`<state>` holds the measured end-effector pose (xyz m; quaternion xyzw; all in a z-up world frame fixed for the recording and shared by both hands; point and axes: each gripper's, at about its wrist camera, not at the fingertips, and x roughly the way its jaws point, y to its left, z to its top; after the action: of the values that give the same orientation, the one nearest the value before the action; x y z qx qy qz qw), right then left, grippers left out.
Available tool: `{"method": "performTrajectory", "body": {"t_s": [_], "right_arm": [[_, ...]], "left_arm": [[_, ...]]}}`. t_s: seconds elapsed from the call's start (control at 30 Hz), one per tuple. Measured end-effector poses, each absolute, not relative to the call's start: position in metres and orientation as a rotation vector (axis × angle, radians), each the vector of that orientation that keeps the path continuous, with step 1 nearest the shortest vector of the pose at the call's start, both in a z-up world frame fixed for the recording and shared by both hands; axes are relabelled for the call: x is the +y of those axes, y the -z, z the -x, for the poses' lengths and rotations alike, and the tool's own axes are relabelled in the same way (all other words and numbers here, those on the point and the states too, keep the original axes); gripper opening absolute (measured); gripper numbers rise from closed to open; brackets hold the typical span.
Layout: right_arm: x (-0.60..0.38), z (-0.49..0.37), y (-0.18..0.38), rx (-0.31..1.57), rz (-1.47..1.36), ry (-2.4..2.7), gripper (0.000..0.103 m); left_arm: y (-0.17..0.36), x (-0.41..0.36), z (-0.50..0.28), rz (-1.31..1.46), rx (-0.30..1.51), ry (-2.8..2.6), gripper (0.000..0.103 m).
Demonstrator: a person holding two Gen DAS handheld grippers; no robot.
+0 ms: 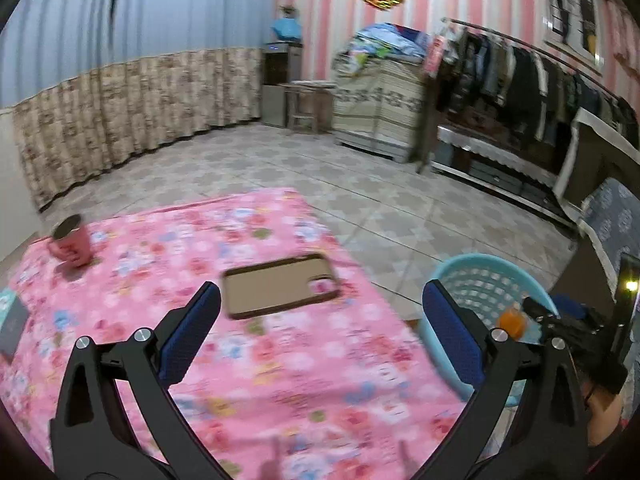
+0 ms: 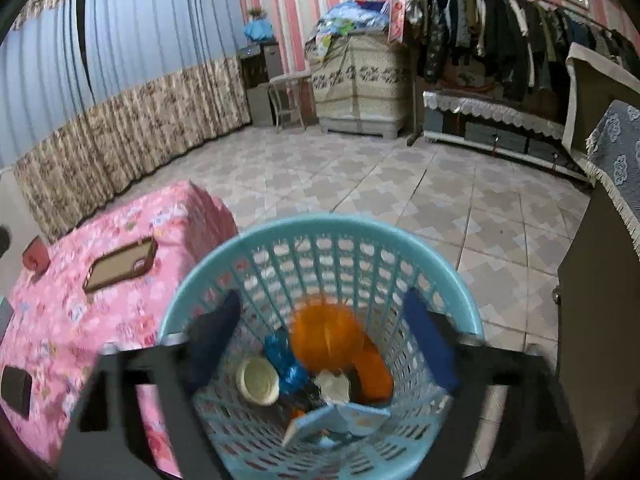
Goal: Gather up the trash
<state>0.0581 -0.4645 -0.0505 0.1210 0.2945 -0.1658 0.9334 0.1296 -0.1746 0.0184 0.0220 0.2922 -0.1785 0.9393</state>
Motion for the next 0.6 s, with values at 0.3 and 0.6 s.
{"method": "performTrajectory", "body": {"t_s": [0.3,0.6], "right_arm": [[-0.416,-0.048,0.025,0.578,-0.19,0.292,0.099],[-0.323,-0.019,-0.013,0.476,-0.163,0.123,0.099]], "left_arm": [[-0.037,-0.108,-0.085,-0.033,0.492,0.245,0.098],[-0.046,-0.05,-0.027,-0.074,0.428,0.088,0.098]]}}
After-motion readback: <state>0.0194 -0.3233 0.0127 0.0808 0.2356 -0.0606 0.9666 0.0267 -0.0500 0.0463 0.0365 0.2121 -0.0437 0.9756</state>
